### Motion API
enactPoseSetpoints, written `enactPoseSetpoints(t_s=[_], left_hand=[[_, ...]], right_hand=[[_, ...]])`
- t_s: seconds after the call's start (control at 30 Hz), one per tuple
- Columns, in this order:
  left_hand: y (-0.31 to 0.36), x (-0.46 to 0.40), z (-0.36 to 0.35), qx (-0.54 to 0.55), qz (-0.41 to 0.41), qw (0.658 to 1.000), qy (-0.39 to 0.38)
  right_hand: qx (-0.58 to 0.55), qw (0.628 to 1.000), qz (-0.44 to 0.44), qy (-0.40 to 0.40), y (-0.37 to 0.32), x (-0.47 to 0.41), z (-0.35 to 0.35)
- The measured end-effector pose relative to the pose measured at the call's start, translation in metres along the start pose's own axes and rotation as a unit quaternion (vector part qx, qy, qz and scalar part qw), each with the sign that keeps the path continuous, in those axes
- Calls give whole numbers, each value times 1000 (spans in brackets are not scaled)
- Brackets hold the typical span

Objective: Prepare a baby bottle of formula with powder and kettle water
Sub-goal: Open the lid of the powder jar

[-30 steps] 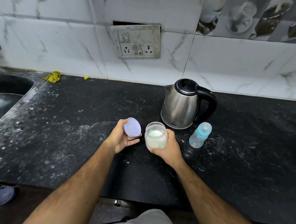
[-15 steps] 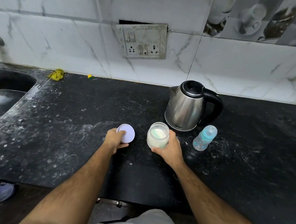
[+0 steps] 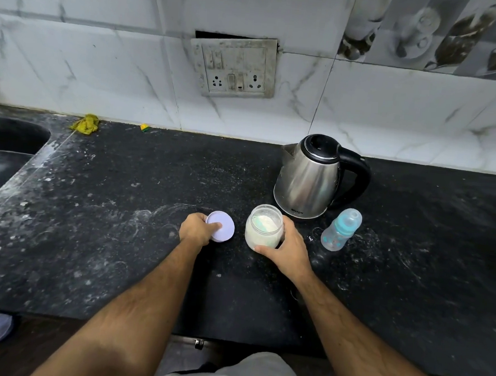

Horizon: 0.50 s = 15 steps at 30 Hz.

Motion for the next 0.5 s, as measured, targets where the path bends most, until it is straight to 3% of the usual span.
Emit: enactPoseSetpoints(t_s=[0.23, 0.5], left_hand=[[3, 8, 6, -139, -3, 989, 57], [-2, 9, 8, -128, -12, 990, 64]], right_hand=[[-12, 1000, -9, -7, 2, -1, 1], [-17, 1000, -8, -16, 1, -1, 1]])
Point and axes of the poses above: each hand's wrist, its own x-axis away from the middle knuckle, its own z-axis out of the back of the hand, y = z × x, the point moved 7 cm from there along -x, towards the middle knuckle, and after that the axes turned 13 degrees about -x, right-handed, at the moved point
